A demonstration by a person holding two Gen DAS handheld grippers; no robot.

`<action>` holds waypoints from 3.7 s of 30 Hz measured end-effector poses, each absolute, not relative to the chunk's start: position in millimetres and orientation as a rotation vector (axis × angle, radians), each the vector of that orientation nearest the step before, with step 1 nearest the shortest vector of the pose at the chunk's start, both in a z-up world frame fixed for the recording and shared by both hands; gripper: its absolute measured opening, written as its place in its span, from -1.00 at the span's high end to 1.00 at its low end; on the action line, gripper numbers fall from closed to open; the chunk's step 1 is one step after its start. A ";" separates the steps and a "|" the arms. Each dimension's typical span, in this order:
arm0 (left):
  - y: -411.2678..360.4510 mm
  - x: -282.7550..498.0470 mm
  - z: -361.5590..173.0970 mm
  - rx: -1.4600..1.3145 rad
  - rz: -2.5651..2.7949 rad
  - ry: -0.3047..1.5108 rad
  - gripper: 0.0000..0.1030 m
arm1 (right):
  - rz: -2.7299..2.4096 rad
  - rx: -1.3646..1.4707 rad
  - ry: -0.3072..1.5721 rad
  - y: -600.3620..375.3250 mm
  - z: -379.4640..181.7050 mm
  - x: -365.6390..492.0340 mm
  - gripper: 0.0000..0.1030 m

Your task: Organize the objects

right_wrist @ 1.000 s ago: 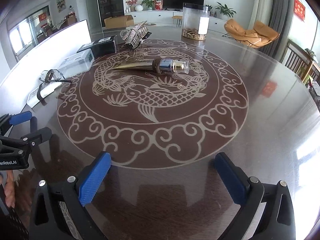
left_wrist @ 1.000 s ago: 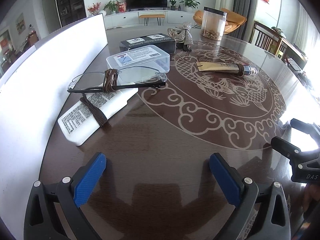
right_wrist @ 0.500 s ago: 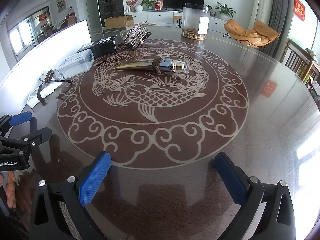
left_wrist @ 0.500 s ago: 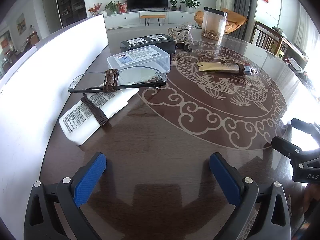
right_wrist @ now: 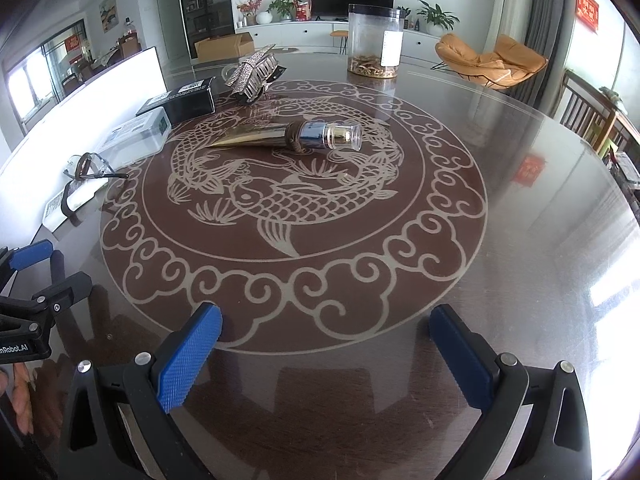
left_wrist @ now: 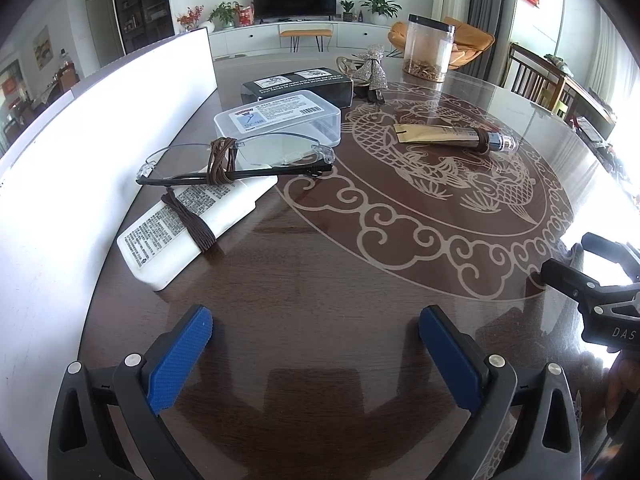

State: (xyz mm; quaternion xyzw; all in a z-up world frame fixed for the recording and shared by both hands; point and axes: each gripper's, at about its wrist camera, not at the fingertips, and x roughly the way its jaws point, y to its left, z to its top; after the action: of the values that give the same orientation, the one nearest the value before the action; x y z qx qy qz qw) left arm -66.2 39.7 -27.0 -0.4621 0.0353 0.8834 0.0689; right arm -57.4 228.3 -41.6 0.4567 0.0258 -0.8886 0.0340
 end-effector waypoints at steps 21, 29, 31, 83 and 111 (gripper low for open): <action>31.9 -100.0 2.1 -1.261 2.684 0.374 -1.00 | -2.734 1.408 0.083 228.0 -41.0 -57.2 -1.00; 12.1 -156.1 -20.2 -1.438 2.572 0.300 -1.00 | -2.732 1.408 0.083 227.9 -40.5 -56.4 -1.00; 11.1 -146.0 -18.0 -1.380 2.581 0.315 -0.57 | -2.733 1.407 0.084 228.0 -40.3 -56.1 -1.00; -5.1 -69.3 -26.4 -1.396 2.648 0.121 -1.00 | -2.371 1.411 0.047 189.9 0.4 -45.7 -0.11; -12.5 -49.4 5.5 -1.219 2.676 0.071 -0.03 | -2.268 1.393 0.231 173.2 7.6 -36.8 0.56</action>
State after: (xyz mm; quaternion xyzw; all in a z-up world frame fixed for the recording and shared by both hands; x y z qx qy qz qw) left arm -49.4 -12.5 5.5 -0.4123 0.0241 0.9052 0.1002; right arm -36.8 173.2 7.6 0.5071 0.0840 -0.8256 0.2330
